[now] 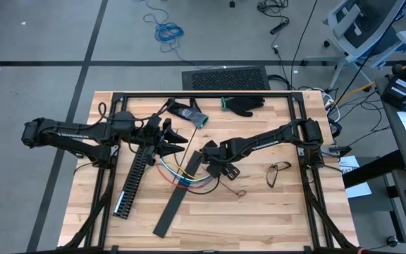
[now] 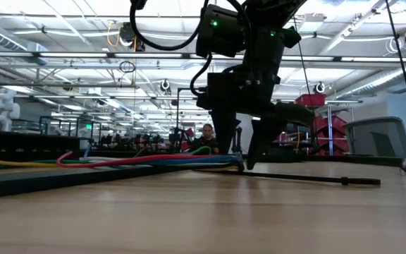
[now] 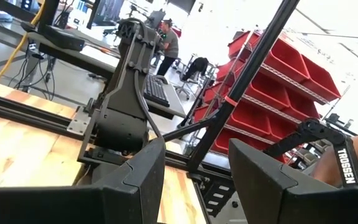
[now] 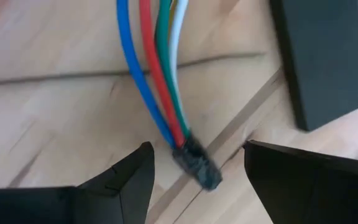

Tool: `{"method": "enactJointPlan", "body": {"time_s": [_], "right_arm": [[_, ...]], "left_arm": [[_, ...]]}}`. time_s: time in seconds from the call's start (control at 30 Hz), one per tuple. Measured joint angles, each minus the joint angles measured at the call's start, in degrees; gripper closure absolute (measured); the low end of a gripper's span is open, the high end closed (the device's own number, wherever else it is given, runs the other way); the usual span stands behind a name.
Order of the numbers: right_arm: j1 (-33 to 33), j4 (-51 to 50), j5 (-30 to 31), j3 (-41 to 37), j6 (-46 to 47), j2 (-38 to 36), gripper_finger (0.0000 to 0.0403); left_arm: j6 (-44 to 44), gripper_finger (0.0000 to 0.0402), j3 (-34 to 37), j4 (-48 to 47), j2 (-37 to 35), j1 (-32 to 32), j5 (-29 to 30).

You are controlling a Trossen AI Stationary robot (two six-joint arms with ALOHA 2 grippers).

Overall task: Ziptie cables
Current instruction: Put the cable wire on the table

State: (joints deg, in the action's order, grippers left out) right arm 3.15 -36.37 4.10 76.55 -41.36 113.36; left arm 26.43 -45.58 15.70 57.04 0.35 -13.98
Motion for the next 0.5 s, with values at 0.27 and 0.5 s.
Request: {"method": "enactJointPlan", "body": {"time_s": [0.27, 0.5], "right_arm": [[0.91, 0.06, -2.13, 0.2, 1.11, 2.06, 0.0186], [1.28, -0.02, -2.07, 0.26, 9.1, 4.06, 0.0294]], "left_arm": [[0.0, 0.0229, 0.02, 0.0, 0.0, 0.01, 0.76], [-0.05, 0.0229, 0.02, -0.24, 0.0, 0.0, 0.79]]}}
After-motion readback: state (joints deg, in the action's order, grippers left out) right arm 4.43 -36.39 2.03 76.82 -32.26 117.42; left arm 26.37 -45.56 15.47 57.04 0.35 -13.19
